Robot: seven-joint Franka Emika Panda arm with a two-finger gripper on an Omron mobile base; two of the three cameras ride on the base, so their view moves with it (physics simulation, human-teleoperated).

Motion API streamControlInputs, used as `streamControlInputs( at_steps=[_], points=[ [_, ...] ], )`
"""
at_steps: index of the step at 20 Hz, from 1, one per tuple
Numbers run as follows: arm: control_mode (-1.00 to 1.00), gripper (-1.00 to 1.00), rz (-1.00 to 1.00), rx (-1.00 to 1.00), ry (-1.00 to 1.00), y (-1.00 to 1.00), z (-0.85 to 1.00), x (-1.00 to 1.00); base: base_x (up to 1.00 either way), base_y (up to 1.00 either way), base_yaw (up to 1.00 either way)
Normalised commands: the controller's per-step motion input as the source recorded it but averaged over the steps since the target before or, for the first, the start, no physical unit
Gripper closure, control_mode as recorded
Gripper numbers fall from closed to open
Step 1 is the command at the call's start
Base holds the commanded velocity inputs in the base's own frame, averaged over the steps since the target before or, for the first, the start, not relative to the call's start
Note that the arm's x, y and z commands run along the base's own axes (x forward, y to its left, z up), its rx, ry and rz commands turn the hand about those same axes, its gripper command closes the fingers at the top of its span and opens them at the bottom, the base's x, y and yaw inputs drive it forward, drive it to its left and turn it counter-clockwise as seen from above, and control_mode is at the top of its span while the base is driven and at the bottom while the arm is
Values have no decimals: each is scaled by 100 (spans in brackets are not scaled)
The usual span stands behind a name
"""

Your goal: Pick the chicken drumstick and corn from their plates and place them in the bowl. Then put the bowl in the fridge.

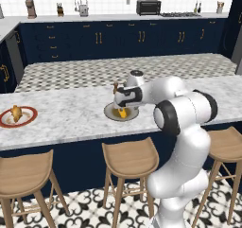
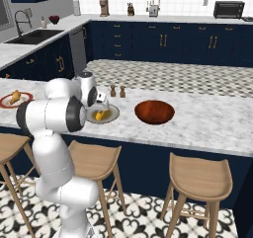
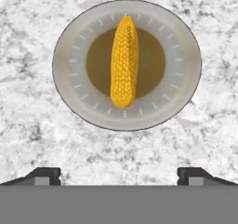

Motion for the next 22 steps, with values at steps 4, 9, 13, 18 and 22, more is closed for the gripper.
streamControlInputs(
  at_steps=[4,9,13,18,22],
  points=[
    [-100,-100,0,0,11,0,-31,53,0,0,0],
    [-100,-100,0,0,4,3,-17,43,0,0,0],
    [-100,-100,0,0,4,1,-29,35,0,0,0],
    [-100,-100,0,0,0,0,-41,28,0,0,0],
    [-100,-100,0,0,0,2,-34,30,0,0,0]
  ],
)
